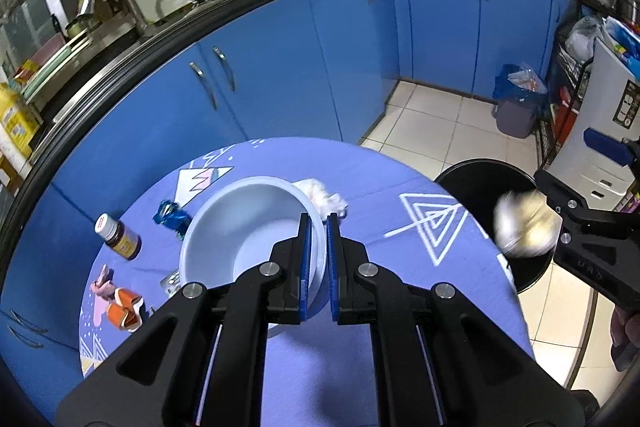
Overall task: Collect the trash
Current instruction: 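Open the right gripper over the bin to drop the wrapper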
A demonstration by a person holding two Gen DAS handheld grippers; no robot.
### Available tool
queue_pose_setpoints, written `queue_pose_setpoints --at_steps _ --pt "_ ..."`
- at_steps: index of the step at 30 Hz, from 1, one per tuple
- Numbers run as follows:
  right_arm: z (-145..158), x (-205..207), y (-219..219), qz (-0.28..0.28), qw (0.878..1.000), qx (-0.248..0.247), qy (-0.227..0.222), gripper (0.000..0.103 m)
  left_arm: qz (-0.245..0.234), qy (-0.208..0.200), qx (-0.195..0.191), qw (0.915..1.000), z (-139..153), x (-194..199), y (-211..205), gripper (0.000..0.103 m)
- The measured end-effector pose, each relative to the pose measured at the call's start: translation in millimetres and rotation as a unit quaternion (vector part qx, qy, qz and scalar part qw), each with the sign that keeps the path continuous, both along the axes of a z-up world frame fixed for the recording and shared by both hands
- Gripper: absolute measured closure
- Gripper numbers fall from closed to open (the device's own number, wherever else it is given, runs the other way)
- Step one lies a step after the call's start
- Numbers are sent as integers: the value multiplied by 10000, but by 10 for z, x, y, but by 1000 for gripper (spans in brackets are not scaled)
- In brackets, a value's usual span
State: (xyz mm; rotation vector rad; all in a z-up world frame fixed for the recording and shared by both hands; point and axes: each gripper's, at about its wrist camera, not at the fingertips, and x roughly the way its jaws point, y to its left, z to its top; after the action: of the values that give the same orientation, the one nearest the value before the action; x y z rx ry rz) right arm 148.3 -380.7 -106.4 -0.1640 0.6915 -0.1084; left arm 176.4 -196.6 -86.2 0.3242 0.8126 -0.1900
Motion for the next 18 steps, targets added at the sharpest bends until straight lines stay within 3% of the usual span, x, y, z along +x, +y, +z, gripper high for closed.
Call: queue_pose_setpoints --at_steps 18 --pt "-183 24 -690 -585 9978 255 175 27 -858 332 39 9958 -124 247 -993 95"
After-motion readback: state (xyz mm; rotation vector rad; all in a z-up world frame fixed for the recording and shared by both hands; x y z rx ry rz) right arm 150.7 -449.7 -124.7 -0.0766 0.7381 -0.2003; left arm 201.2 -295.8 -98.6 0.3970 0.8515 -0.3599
